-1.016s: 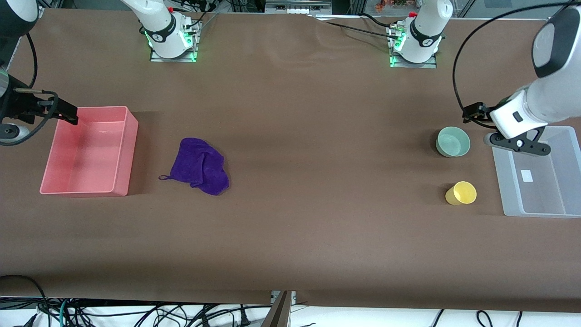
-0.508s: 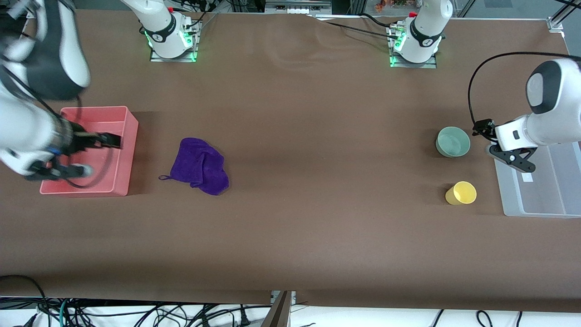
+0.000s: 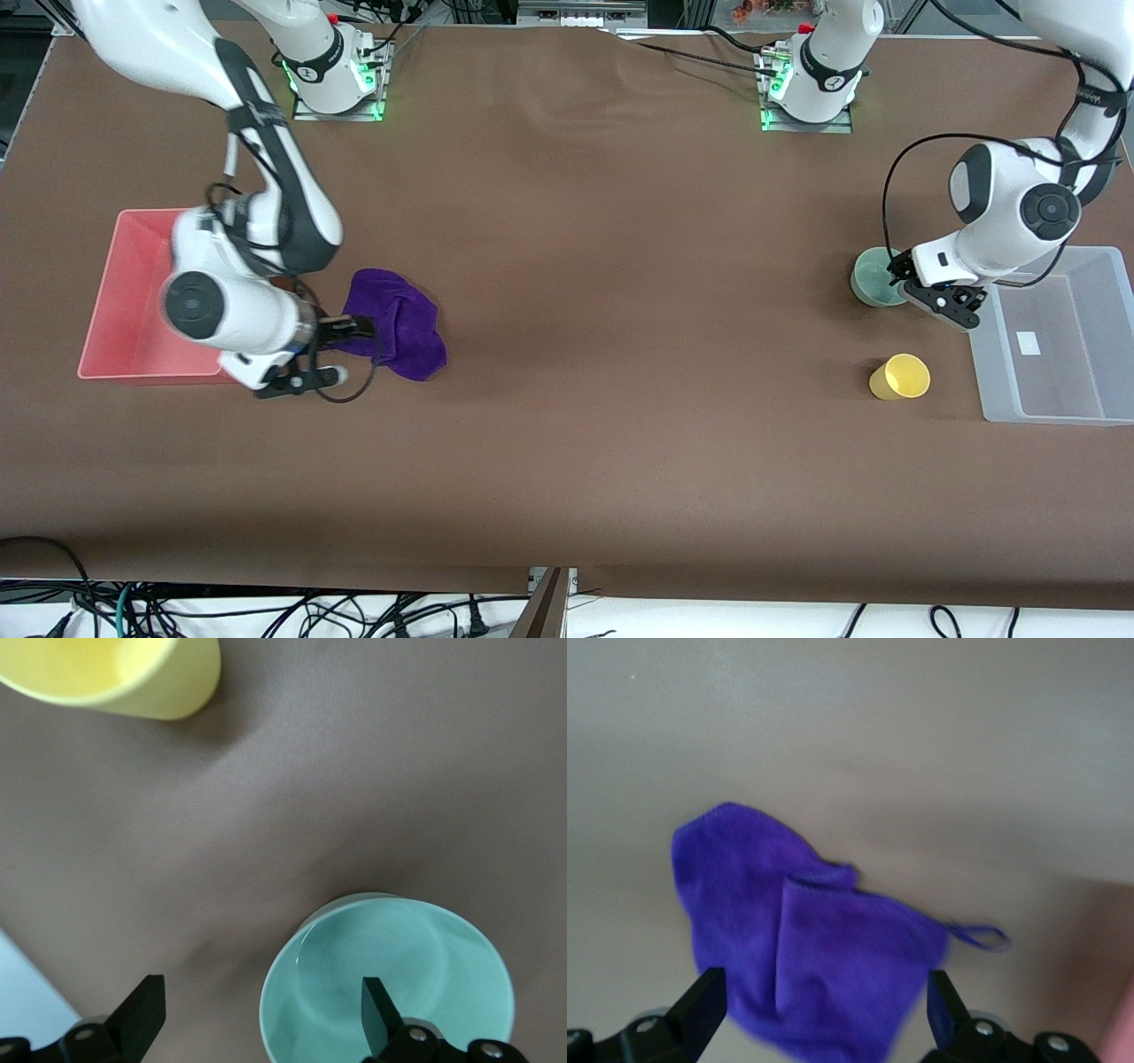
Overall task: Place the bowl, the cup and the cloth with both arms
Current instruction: 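Grasp the green bowl with the left gripper while the right gripper grasps the cloth, then carry the bowl into the clear bin while the right gripper lifts the cloth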
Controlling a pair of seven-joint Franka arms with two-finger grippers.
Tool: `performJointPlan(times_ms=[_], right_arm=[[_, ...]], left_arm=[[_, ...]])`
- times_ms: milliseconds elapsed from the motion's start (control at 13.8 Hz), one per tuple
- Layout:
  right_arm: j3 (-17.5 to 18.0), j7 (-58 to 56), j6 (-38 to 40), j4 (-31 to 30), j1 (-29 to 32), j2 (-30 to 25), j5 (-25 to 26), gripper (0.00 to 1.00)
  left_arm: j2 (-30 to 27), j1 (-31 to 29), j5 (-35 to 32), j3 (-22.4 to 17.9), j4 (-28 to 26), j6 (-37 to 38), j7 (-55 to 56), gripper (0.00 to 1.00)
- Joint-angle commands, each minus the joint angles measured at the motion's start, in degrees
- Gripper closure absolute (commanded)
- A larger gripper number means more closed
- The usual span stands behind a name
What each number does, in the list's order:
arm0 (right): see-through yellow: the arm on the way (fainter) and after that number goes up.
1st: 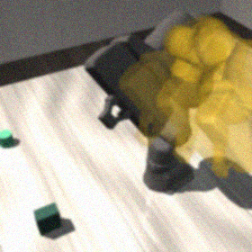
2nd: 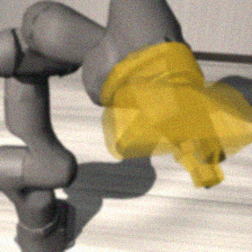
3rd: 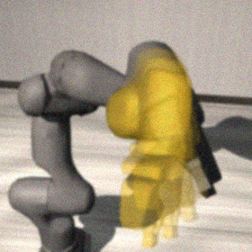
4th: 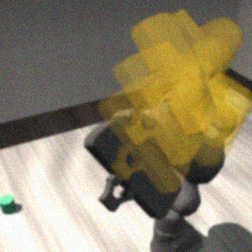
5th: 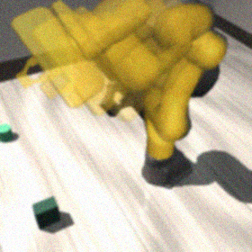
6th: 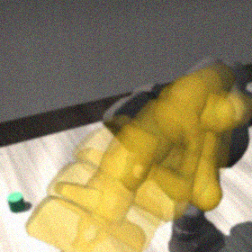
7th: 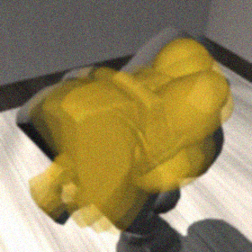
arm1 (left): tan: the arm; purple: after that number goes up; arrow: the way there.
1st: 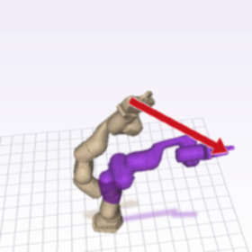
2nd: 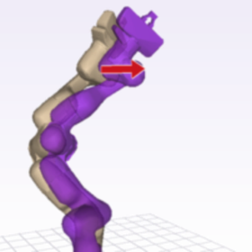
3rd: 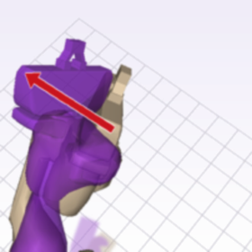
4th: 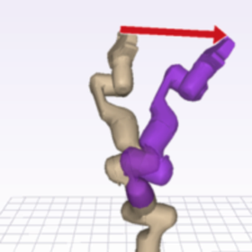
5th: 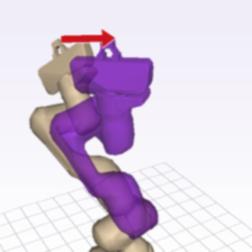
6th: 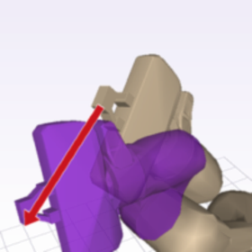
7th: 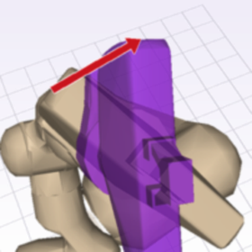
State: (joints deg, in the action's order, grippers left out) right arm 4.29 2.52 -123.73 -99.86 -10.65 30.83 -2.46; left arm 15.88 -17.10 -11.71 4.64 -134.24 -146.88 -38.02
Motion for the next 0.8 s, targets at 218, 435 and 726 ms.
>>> performJointPlan(times_ms=[218, 435, 726], right_arm=[[0.72, 2.31, -11.62, -7.28, -3.94, 3.71, -0.53, 0.0], [0.72, 2.22, -11.62, -7.46, -3.94, 4.15, -0.44, 0.81], [0.46, 0.82, -10.49, -6.49, -3.33, 3.01, 0.09, 1.0]], left_arm=[[2.93, -1.45, -1.48, 0.63, 0.91, -1.3, -3.11, 1.0], [2.58, -1.36, -1.48, 0.72, 1.18, -1.04, -3.2, 1.0], [-1.18, -1.27, -1.48, 1.86, 1.79, 4.12, -3.03, 1.0]])
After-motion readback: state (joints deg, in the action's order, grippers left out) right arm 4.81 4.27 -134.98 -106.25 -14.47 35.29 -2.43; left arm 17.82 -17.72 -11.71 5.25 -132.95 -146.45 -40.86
